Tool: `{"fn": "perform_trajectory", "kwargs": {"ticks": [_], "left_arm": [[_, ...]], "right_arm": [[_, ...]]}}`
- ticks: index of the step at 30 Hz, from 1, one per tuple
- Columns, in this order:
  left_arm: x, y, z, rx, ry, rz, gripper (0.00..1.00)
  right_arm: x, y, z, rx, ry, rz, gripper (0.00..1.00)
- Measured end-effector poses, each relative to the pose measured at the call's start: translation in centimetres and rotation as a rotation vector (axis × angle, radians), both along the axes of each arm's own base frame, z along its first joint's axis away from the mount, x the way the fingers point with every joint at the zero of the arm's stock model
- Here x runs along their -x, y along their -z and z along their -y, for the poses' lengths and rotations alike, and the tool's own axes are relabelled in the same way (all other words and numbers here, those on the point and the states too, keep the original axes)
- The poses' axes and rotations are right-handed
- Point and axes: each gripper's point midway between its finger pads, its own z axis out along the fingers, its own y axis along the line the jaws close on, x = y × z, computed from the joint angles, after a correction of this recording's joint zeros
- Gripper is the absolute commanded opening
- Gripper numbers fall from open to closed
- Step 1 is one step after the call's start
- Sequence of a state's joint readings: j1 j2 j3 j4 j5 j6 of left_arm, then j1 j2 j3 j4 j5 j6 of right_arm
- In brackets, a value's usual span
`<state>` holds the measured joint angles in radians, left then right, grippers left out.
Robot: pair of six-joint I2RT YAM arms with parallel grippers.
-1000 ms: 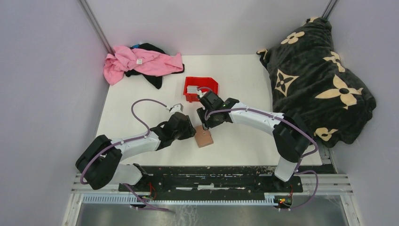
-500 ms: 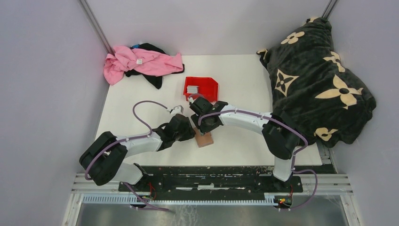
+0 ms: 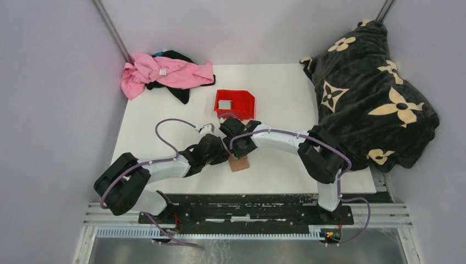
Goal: Put the credit cards into the card holder
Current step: Open the card holder at the center of the board.
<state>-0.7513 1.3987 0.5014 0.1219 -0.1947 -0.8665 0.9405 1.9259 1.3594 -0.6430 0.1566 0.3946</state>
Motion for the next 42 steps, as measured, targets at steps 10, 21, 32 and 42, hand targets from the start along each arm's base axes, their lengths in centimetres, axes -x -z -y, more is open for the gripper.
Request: {"fn": "perform_trajectory", "kwargs": {"ticks": [10, 21, 32, 42], "left_arm": [[0.1, 0.1, 0.2, -0.001, 0.001, 0.012, 0.45], [0.1, 0.1, 0.2, 0.001, -0.001, 0.022, 0.45], [0.2, 0.1, 0.2, -0.001, -0.002, 0.03, 0.45], [0.0, 0.2, 0.5, -0.006, -0.017, 0.028, 0.44]], "right_arm": [[-0.2, 0.2, 0.0, 0.007, 0.004, 0.01, 0.54], [-0.6, 0.5, 0.0, 0.021, 0.006, 0.021, 0.45], [-1.0, 0.5, 0.1, 0.065, -0.02, 0.071, 0.21], [-1.1, 0.3, 0.1, 0.057, -0.019, 0.079, 0.2]]}}
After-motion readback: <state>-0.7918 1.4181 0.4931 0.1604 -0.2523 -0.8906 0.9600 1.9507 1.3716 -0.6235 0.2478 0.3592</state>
